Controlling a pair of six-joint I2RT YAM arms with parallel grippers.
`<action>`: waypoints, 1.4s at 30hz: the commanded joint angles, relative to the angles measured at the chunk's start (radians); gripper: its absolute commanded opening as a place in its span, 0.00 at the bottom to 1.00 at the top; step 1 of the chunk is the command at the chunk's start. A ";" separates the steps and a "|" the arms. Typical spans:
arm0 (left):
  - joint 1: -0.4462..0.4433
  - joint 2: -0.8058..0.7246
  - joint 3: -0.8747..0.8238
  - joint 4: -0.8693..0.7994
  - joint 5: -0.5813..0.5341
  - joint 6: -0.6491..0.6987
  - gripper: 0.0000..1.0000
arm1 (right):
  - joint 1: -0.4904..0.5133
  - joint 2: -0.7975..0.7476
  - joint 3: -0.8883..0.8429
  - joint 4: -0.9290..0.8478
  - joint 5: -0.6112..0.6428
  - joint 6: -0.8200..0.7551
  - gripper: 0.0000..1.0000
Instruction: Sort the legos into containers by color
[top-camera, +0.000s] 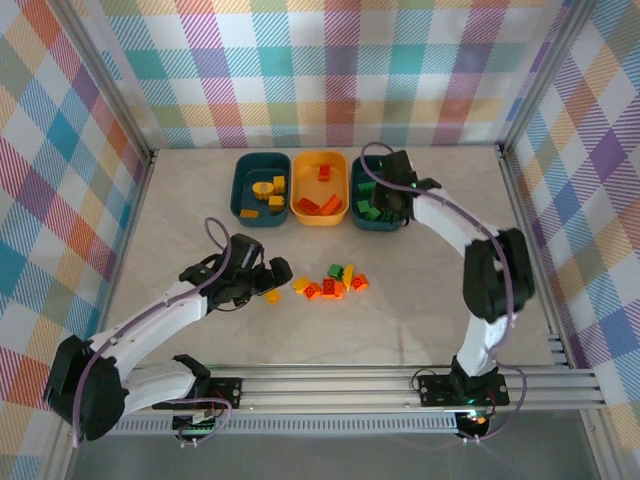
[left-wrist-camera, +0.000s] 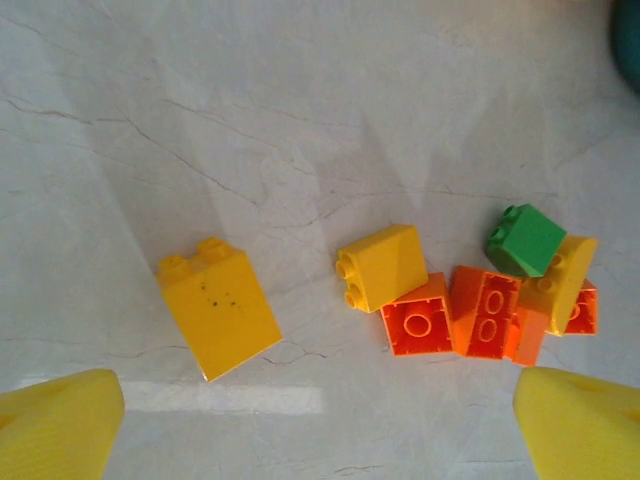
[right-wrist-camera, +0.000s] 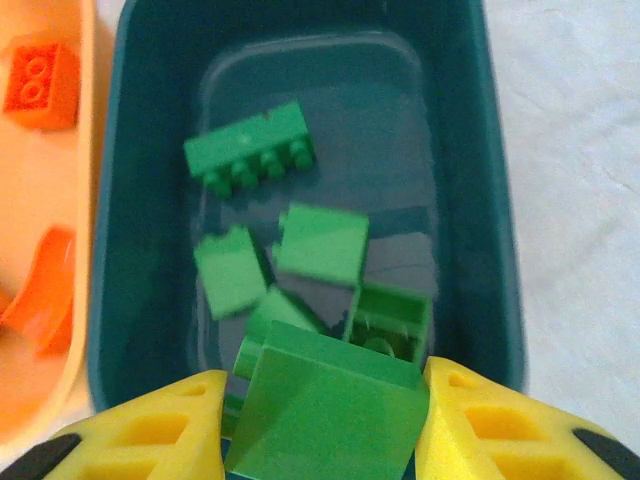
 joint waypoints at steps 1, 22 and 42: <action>0.014 -0.078 -0.052 -0.075 -0.049 -0.029 1.00 | -0.021 0.122 0.144 -0.061 -0.066 -0.042 0.40; 0.186 -0.109 -0.120 -0.023 0.033 -0.106 0.97 | 0.167 -0.339 -0.448 0.221 0.056 -0.008 0.75; 0.039 0.357 0.001 0.159 0.058 -0.149 0.63 | 0.203 -0.500 -0.792 0.430 0.165 0.063 0.70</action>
